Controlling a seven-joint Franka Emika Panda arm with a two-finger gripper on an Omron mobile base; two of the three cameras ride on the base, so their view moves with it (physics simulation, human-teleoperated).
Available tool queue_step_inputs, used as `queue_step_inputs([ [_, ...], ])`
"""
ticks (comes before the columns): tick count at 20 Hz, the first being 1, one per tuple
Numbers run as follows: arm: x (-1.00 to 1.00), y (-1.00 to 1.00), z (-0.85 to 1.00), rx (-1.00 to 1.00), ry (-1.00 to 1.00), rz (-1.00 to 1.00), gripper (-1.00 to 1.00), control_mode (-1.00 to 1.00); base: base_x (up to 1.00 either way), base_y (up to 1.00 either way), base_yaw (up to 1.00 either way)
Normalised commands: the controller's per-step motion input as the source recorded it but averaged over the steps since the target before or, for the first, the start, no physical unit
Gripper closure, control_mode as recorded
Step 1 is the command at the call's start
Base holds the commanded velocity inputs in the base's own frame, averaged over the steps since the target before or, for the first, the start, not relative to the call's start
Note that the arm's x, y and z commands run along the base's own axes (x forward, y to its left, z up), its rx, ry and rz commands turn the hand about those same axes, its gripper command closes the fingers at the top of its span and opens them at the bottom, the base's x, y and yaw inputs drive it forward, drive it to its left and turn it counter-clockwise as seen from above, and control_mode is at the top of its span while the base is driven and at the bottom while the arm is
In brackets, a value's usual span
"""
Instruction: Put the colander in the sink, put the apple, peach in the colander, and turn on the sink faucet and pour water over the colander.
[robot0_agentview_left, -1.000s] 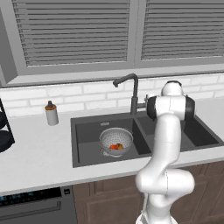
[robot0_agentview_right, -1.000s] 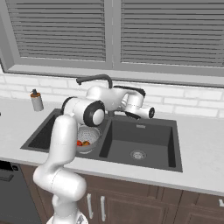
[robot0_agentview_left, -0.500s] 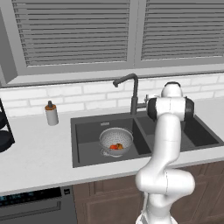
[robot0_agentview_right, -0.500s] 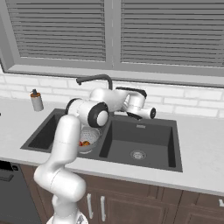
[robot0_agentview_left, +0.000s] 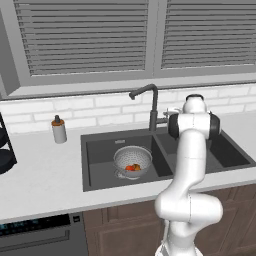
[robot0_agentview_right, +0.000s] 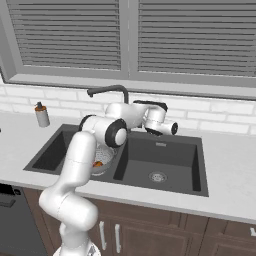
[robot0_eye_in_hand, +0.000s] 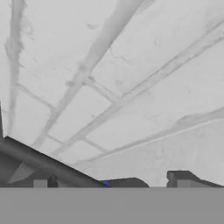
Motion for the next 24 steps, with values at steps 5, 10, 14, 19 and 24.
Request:
queue_step_inputs([
  [5, 0.3, 0.04, 0.0, 0.0, -0.04, 0.0, -1.0, -1.0, 0.0, 0.0, 0.0],
  [10, 0.13, 0.04, 0.0, -0.01, -0.03, 0.0, -1.0, -1.0, 0.0, 0.0, 0.0],
  [14, 0.01, 0.04, 0.0, -0.02, -0.01, 0.0, 1.0, -1.0, 0.0, 0.0, 0.0],
  [19, 0.02, -0.09, 0.0, -0.03, -0.01, -0.05, 1.0, -1.0, 0.0, 0.0, 0.0],
  [24, 0.07, -0.44, 0.0, -0.02, 0.0, -0.13, 1.0, -1.0, 0.0, 0.0, 0.0],
])
